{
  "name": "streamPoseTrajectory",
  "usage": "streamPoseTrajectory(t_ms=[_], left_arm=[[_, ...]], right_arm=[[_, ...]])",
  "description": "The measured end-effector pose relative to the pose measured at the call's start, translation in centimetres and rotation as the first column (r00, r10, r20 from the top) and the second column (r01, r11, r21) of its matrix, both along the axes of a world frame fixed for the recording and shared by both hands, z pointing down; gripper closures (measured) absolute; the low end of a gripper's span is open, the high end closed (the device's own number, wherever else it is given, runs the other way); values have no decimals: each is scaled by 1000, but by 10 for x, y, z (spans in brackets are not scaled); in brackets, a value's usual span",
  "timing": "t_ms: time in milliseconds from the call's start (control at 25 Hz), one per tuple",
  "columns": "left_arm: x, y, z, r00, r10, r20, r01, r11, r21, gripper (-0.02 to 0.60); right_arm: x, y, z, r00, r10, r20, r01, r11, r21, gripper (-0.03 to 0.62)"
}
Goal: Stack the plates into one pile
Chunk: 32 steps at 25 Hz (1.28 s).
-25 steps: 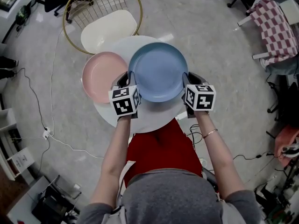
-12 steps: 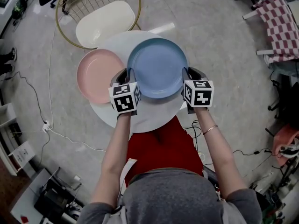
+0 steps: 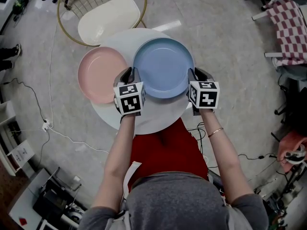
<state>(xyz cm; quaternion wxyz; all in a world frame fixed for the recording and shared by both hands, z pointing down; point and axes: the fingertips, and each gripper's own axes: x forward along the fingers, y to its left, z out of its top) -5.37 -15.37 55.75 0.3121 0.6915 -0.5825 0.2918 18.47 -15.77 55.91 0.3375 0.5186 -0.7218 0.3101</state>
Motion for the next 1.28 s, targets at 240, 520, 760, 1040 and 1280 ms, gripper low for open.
streamPoseTrajectory(t_ms=[240,520,760,1040,1280], left_arm=[[-1,3,-3,1000,-10,3,10,1000,4,526],[-13,16,-11,999,-52,1,52,998,18,528],[-35,26,-17,993,-117,-6,117,993,34,528],[-62,42,-27,978,-207,-14,207,977,46,528],[-105,66,-32,946,-325,4,324,945,51,528]], right_arm=[[0,-1,3,1000,-17,-25,17,1000,5,531],[2,-1,-3,998,-22,-57,24,999,47,531],[4,-11,-22,997,-14,-71,23,991,134,532],[-38,-33,-68,995,-98,-31,102,966,236,531],[-128,-45,-83,950,-311,8,297,915,273,533]])
